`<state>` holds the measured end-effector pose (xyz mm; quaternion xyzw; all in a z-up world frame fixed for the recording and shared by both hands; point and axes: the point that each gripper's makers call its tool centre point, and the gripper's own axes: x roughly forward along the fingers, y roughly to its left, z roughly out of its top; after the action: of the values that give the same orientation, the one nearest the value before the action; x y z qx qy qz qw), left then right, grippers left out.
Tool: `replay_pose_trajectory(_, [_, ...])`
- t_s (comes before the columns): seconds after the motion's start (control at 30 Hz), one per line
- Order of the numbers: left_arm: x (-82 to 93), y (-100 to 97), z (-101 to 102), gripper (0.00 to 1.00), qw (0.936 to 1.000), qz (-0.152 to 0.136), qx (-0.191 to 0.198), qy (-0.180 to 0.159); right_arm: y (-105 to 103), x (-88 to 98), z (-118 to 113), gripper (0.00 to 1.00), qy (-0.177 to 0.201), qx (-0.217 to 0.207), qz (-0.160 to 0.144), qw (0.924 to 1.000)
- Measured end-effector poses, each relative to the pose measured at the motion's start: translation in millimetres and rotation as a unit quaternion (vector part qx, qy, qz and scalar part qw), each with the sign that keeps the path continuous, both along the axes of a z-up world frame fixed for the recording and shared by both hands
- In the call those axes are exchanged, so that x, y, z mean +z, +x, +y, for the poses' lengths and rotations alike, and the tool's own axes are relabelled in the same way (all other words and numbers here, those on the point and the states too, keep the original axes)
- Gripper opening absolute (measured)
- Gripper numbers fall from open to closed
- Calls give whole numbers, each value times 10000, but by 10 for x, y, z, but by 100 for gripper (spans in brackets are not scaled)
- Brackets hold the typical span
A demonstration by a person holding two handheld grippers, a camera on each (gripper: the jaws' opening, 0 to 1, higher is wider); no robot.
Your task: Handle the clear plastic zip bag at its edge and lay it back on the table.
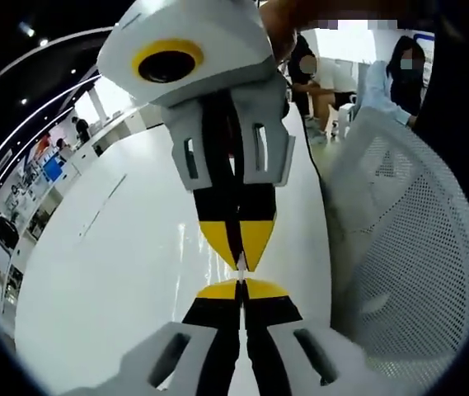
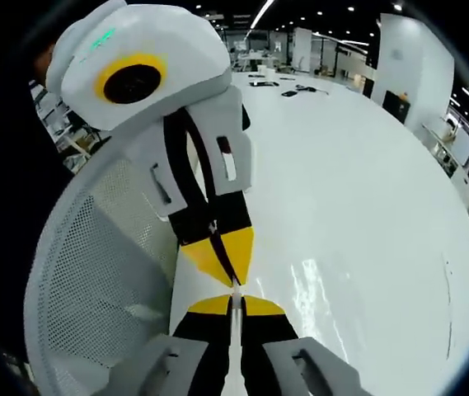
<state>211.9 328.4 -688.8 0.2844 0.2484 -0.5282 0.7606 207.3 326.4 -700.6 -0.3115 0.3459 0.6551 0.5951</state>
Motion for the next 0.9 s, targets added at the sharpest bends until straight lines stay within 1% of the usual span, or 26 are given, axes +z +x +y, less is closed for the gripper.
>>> replay_pose_trajectory(0.13, [-37,-2,25,0,10000,17,2,90,9,-52,-75,0,-105,0,-64,9999])
replay_pose_trajectory(0.23, [-49,-4,46,0,9999,-2,-1,108,34,-40,-137,0,-145,-75,-45,9999])
replay_pose_trajectory(0.33, [-56,-3,34,0,9999,-2,-16,125,35,-35,-132,0,-161,-124,-35,9998])
replay_pose_trajectory(0.4, [-78,7,25,0,9995,-107,-128,279,35,-47,-143,0,-218,-47,-95,9997])
replay_pose_trajectory(0.47, [-80,9,17,0,9993,-131,-150,307,31,-47,-151,0,-251,-33,-123,9996])
replay_pose_trajectory(0.5, [-70,7,9,1,9993,-128,-143,309,23,-47,-150,0,-252,-34,-131,9996])
replay_pose_trajectory(0.6, [-105,-1,-3,9,9993,-42,-113,349,9,-28,-143,0,-191,-30,-152,9997])
replay_pose_trajectory(0.63, [-108,-5,-9,9,9993,-34,-112,354,7,-26,-141,0,-186,-26,-164,9997])
replay_pose_trajectory(0.8, [-114,5,-66,6,9991,-51,-165,387,-30,-10,-104,0,-195,28,-206,9996])
replay_pose_trajectory(0.9, [-107,31,-92,4,9992,-49,-154,371,-11,-8,-94,0,-189,101,-235,9995])
